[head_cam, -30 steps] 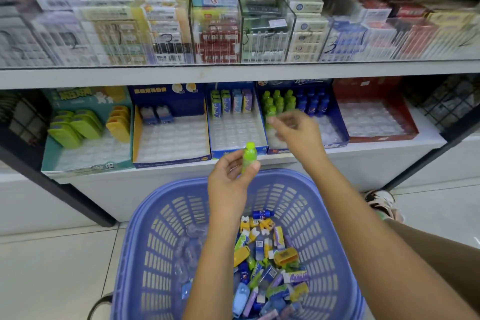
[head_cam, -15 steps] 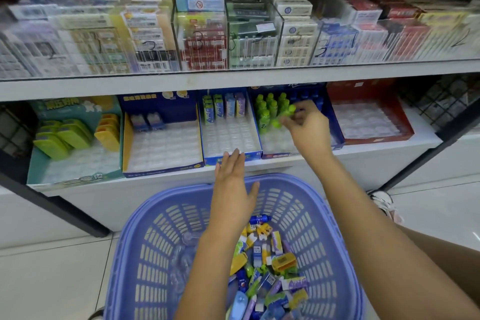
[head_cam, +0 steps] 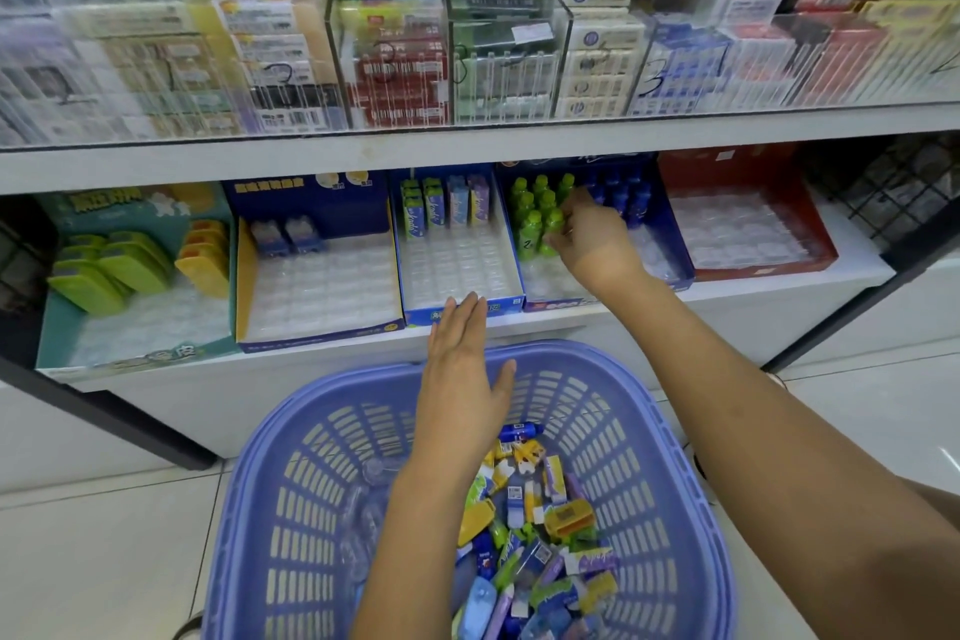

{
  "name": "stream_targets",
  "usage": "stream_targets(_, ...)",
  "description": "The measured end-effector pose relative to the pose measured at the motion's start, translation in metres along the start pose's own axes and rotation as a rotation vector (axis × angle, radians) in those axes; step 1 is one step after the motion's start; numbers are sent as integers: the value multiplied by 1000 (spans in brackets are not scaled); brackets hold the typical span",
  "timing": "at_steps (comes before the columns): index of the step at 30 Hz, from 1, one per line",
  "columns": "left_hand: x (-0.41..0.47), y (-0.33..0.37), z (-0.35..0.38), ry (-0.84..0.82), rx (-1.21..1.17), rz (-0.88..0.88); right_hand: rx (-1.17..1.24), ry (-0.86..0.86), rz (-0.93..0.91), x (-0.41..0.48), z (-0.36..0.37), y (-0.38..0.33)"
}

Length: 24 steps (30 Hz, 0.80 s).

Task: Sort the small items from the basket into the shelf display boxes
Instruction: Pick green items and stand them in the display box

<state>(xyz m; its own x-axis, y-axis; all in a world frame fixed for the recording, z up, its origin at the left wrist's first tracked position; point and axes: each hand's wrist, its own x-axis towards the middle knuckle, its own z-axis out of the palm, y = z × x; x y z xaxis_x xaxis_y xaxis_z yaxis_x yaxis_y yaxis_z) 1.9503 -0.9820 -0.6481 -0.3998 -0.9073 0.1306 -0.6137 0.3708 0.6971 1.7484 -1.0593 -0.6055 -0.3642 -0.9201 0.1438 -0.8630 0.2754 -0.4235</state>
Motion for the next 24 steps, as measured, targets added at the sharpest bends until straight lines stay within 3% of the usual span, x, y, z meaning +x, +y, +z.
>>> stream_targets(10, -4, -4, -5, -23, -93, 8, -61, -119, 18, 4, -13, -3)
stream_targets(14, -19, -13, -3, 121, -235, 0, 125, 108, -46, -44, -18, 3)
stream_targets(15, -22, -17, 1, 99, -233, -19, 163, 83, -69, -61, -14, 2)
stream_targets(18, -29, -41, 22, -161, -161, -185, 97, -388, -98, -113, 14, -3)
stream_targets(21, -47, -73, 48, -525, 5, -336, -160, -892, -52, -152, 60, 5)
stream_targets(24, -71, -103, 69, -839, 189, -355, -267, -1147, 42, -178, 107, 21)
